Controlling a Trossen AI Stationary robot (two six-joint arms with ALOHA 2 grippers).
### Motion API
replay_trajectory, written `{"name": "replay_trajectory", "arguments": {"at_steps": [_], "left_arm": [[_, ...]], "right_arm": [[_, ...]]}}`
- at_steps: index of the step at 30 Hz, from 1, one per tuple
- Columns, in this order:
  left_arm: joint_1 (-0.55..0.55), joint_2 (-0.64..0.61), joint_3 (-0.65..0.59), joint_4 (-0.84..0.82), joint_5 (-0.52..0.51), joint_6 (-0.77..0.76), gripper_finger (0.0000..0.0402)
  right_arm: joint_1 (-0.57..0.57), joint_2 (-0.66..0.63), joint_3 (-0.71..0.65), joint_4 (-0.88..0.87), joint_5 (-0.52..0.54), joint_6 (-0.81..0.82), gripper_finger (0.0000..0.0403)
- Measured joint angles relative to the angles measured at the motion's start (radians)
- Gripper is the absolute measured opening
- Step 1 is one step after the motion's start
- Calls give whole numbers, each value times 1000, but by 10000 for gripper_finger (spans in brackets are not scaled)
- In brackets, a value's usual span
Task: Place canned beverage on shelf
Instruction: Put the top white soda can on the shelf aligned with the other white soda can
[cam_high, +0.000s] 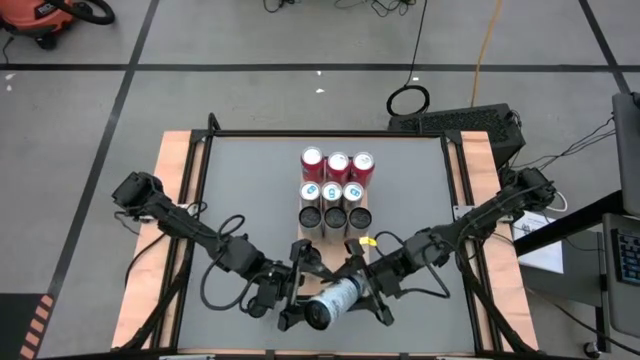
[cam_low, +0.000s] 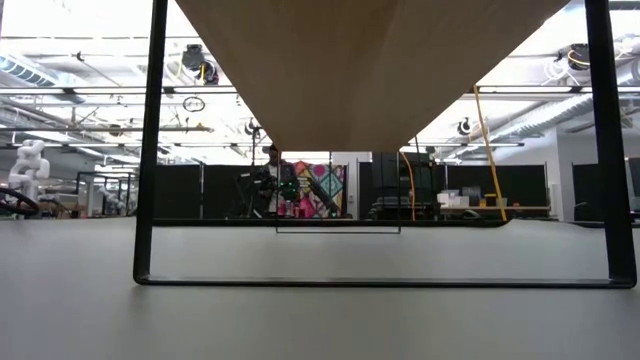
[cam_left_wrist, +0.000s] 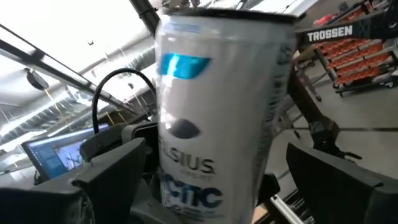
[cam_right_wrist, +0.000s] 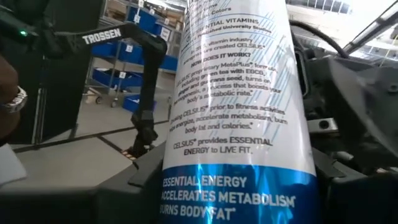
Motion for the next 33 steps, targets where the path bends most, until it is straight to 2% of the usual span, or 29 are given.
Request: {"name": "replay_trajectory", "arguments": {"at_steps": [6, 10, 16, 23, 26, 30, 33], "left_arm": [[2, 1, 0, 17, 0, 15, 386], [3, 1, 0, 15, -5, 15, 373], [3, 1, 0, 9, -11, 15, 329], [2, 0, 2, -4, -58, 22, 251], [2, -1, 2, -7, -67, 21, 236], [-5, -1, 2, -3, -83, 11, 242], [-20, 0, 1, 14, -150, 14, 247]], "right_arm": [[-15, 0, 0, -3, -6, 25, 215], [-21, 0, 0, -5, 10, 38, 215], [-20, 0, 0, -32, 69, 60, 215], [-21, 1, 0, -34, 76, 66, 215], [-20, 1, 0, -34, 80, 67, 217], [5, -4, 0, -51, 197, 105, 239], [45, -23, 3, -114, 328, 117, 269]]}}
